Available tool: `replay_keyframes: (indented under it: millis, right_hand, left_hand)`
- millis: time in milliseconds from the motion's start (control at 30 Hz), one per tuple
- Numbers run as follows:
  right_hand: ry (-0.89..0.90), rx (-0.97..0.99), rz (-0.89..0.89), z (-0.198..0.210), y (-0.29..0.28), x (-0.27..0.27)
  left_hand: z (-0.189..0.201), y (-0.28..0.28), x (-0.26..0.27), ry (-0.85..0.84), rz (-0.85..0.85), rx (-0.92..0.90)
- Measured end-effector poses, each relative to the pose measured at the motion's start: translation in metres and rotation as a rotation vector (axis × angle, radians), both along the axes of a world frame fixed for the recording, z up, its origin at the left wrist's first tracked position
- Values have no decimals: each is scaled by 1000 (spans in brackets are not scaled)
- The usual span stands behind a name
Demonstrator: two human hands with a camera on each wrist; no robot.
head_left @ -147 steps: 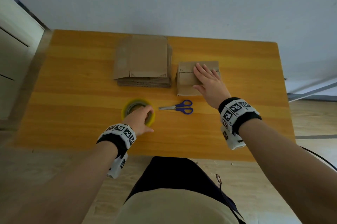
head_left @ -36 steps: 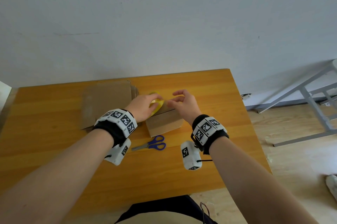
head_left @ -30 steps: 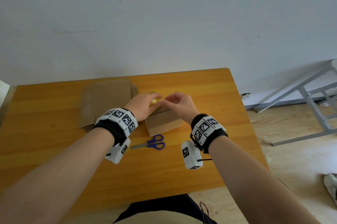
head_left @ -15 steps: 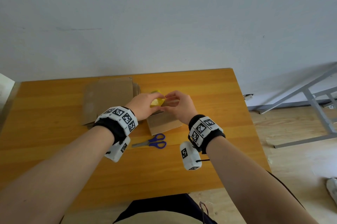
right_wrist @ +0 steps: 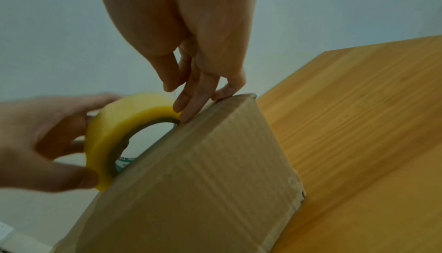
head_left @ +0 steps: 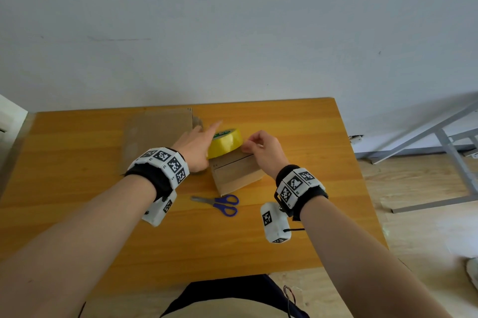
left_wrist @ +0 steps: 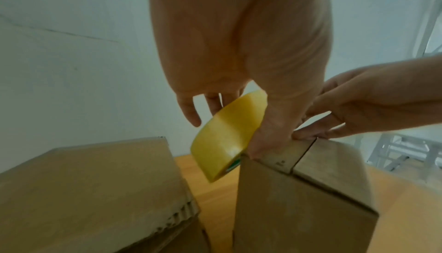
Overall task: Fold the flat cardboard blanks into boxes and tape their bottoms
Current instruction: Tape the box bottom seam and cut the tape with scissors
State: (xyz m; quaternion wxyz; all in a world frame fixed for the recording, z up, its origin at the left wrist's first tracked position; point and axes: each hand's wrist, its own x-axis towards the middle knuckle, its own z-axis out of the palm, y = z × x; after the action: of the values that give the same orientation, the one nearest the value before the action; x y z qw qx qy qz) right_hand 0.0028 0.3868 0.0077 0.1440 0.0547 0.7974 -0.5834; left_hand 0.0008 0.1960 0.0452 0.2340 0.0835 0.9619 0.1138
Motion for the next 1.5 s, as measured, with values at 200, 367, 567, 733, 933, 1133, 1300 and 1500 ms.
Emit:
replay_keyframes:
  millis: [200, 367, 567, 733, 933, 1133, 1300, 1500]
  right_hand:
    - [-23, -58, 10, 4, 2, 3]
    - [-40, -120, -16, 3, 4, 4]
    - [-96, -193, -31, -1, 4, 4]
    - [-121, -210, -29, -4, 5, 4]
    - [-124, -200, 11, -3, 7, 7]
    - [-176, -297, 16, -3, 6, 9]
    - [-242, -396, -16, -1, 5, 7]
    - [-226, -316, -44, -2, 4, 8]
  left_hand:
    - [-5, -9, 8, 117, -32, 21]
    - [3, -9, 6, 269, -20, 99]
    - [22, -9, 0, 398, -27, 76]
    - [25, -9, 9, 409, -45, 84]
    - [24, -5, 18, 452, 53, 125]
    - [20, -9, 27, 504, 149, 105]
    - [15, -11, 40, 454, 157, 228]
    - [15, -9, 46, 401, 281, 294]
